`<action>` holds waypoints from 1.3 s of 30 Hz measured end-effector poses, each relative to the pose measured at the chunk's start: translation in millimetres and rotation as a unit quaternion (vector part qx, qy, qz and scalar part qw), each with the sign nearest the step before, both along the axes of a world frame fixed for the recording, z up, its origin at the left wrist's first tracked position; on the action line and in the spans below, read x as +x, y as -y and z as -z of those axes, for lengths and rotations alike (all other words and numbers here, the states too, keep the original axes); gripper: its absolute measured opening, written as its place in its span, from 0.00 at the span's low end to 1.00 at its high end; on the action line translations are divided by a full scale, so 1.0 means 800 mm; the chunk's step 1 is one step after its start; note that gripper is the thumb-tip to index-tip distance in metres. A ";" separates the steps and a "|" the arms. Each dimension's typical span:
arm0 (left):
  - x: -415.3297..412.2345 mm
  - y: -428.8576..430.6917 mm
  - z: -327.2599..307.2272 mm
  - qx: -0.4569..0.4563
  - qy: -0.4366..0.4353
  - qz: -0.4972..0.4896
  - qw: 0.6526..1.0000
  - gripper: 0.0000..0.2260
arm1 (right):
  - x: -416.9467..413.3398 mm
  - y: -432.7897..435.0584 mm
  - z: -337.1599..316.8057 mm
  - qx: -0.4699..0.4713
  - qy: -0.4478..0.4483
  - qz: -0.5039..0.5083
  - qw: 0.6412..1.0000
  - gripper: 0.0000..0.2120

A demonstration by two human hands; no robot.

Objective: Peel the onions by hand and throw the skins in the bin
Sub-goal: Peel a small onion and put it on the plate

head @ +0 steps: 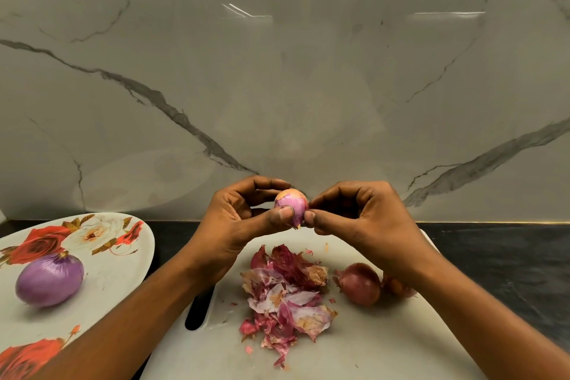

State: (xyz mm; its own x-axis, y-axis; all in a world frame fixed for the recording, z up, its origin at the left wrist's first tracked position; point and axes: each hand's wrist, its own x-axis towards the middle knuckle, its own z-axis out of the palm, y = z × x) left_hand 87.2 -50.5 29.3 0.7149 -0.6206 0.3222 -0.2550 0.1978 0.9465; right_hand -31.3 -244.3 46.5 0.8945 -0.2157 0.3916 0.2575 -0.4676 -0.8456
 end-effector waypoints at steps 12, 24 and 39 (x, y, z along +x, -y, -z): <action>0.001 0.001 0.005 0.019 0.036 -0.007 0.999 0.22 | 0.000 0.001 0.002 -0.037 0.018 0.017 0.999 0.07; 0.004 0.000 0.005 -0.001 0.015 0.018 1.000 0.21 | 0.002 0.006 0.006 -0.067 0.043 0.075 0.994 0.01; 0.005 -0.004 0.010 0.022 0.045 0.061 0.997 0.23 | 0.002 0.004 -0.004 0.085 -0.078 -0.022 0.993 0.14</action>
